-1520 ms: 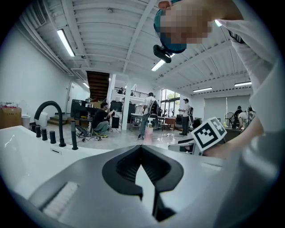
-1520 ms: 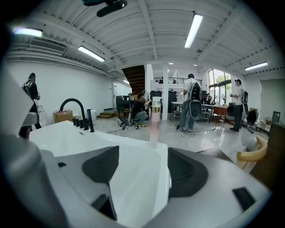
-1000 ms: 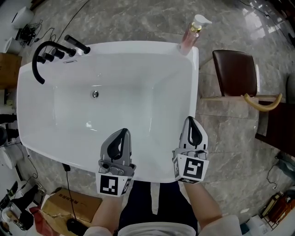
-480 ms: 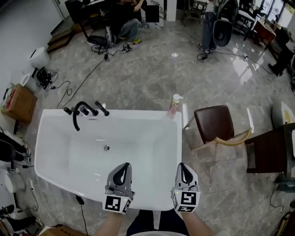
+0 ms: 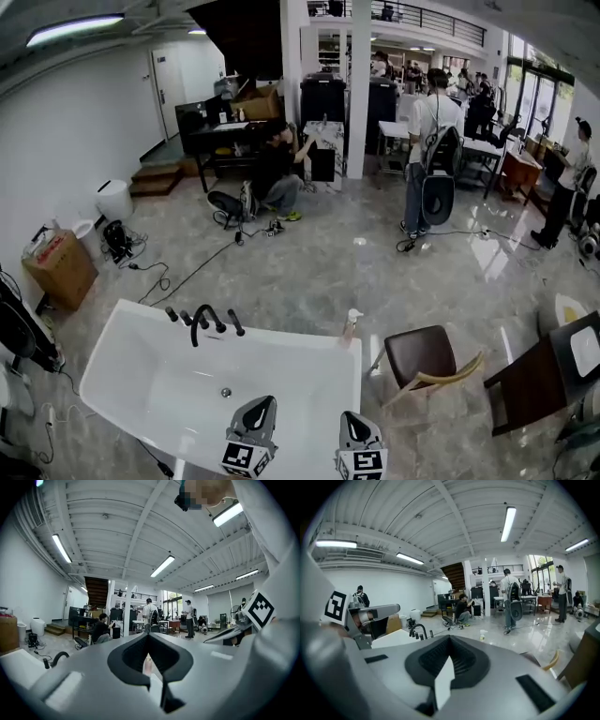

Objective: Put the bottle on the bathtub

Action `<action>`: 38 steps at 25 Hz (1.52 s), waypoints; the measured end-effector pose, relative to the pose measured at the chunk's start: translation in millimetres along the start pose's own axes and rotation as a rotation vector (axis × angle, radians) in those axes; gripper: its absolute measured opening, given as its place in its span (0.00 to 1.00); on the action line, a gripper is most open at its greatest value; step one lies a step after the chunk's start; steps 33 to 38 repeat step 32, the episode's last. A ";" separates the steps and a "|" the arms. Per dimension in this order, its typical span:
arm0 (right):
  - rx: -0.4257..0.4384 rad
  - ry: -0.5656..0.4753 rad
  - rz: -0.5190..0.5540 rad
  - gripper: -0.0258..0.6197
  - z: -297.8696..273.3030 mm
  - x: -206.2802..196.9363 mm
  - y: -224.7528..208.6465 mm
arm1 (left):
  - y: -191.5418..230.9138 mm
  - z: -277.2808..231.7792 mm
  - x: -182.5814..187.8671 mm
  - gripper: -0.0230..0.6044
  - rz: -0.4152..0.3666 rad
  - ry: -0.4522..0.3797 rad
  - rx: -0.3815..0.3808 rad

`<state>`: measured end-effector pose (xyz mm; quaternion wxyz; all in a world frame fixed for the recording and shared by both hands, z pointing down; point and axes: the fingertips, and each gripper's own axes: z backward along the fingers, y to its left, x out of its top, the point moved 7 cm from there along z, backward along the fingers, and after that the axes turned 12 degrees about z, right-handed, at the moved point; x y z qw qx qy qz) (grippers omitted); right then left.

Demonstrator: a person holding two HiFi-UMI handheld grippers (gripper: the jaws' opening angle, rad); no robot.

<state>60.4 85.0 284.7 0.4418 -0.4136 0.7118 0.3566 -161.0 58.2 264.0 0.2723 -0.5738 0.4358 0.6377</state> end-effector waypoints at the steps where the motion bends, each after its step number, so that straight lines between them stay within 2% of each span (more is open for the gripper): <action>1: 0.007 -0.001 -0.008 0.05 7.7 0.7 3.9 | -4.6 8.0 4.6 0.05 0.014 0.002 0.006; 8: 0.009 -0.028 -0.025 0.05 51.4 -1.2 8.6 | -25.7 45.3 6.0 0.05 -0.029 -0.027 -0.014; 15: -0.018 -0.082 -0.066 0.05 66.3 20.4 7.3 | -35.7 54.6 26.3 0.05 -0.007 -0.047 -0.014; 38: -0.065 -0.132 -0.051 0.05 73.3 45.6 9.2 | -36.6 59.2 43.9 0.05 -0.003 -0.075 -0.037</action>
